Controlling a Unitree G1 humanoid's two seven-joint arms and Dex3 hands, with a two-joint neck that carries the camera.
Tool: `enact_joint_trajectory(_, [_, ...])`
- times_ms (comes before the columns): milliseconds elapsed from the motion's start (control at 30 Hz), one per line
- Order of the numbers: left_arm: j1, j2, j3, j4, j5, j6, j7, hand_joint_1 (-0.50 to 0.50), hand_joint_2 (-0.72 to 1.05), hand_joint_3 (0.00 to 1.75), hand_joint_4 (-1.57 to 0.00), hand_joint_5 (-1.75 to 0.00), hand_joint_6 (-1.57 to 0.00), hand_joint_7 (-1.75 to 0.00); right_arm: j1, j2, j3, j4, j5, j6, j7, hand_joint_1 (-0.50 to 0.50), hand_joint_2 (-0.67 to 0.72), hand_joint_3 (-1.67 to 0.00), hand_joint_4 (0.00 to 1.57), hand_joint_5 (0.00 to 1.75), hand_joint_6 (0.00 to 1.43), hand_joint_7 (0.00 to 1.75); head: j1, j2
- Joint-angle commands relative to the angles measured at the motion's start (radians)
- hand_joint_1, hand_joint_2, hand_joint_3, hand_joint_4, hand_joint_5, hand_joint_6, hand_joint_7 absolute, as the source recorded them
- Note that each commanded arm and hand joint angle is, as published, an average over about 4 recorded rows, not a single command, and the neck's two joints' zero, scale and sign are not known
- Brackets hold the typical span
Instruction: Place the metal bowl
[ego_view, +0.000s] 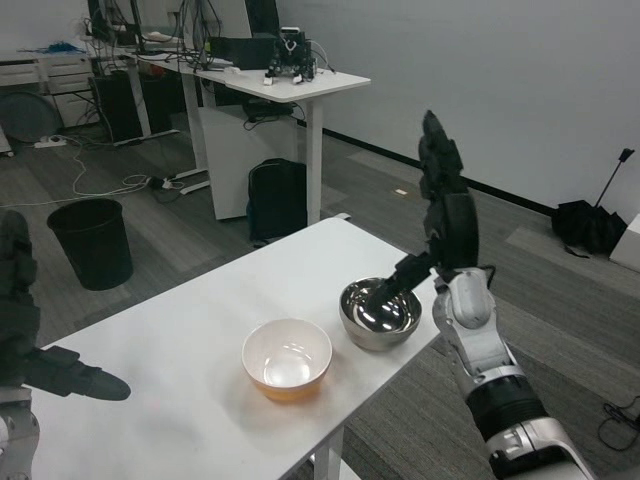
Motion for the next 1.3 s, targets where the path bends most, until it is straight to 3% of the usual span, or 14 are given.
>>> enact_joint_trajectory(33, [-0.062, 0.027, 0.01, -0.015, 0.003, 0.076, -0.058, -0.5, -0.72, 0.02, 0.0, 0.0, 0.0, 0.0, 0.019, 0.006, 0.003, 0.005, 0.054, -0.037, 0.008, -0.46, 0.72, 0.0, 0.0, 0.0, 0.0, 0.0, 0.004, 0.008])
enact_joint_trajectory(133, [-0.105, 0.044, 0.007, -0.036, 0.014, 0.18, -0.13, -0.5, -0.72, 0.02, 0.0, 0.0, 0.0, 0.0, 0.033, 0.009, 0.016, 0.003, 0.087, -0.053, 0.017, -0.46, 0.72, 0.0, 0.0, 0.0, 0.0, 0.0, 0.004, 0.016])
enact_joint_trajectory(233, [-0.127, 0.05, 0.001, -0.045, 0.023, 0.226, -0.156, -0.5, -0.72, 0.04, 0.0, 0.0, 0.0, 0.0, 0.044, 0.012, 0.022, -0.006, 0.109, -0.058, 0.019, -0.46, 0.72, 0.0, 0.0, 0.0, 0.0, 0.0, 0.011, 0.026])
enact_joint_trajectory(567, [-0.159, 0.029, -0.039, -0.045, 0.023, 0.226, -0.168, -0.5, -0.72, 0.0, 0.0, 0.0, 0.0, 0.0, 0.044, 0.021, 0.028, -0.007, 0.118, -0.089, 0.02, -0.46, 0.72, 0.0, 0.0, 0.0, 0.0, 0.0, 0.006, 0.037])
enact_joint_trajectory(900, [-0.148, 0.025, -0.044, -0.048, 0.021, 0.222, -0.17, -0.5, -0.72, 0.0, 0.0, 0.0, 0.0, 0.0, 0.042, 0.029, 0.042, -0.007, 0.122, -0.108, 0.019, -0.46, 0.66, 0.0, 0.0, 0.0, 0.0, 0.0, 0.017, 0.035])
enact_joint_trajectory(1067, [-0.138, 0.027, -0.043, -0.048, 0.011, 0.217, -0.167, -0.5, -0.72, 0.04, 0.0, 0.0, 0.0, 0.0, 0.038, 0.036, 0.059, -0.005, 0.124, -0.11, 0.016, -0.46, 0.72, 0.0, 0.0, 0.0, 0.0, 0.0, 0.019, 0.03])
enact_joint_trajectory(1300, [-0.135, 0.033, -0.042, -0.048, 0.003, 0.217, -0.168, -0.5, -0.72, 0.02, 0.0, 0.0, 0.0, 0.0, 0.024, 0.05, 0.075, 0.005, 0.122, -0.113, 0.013, -0.46, 0.71, 0.0, 0.0, 0.0, 0.0, 0.0, 0.028, 0.034])
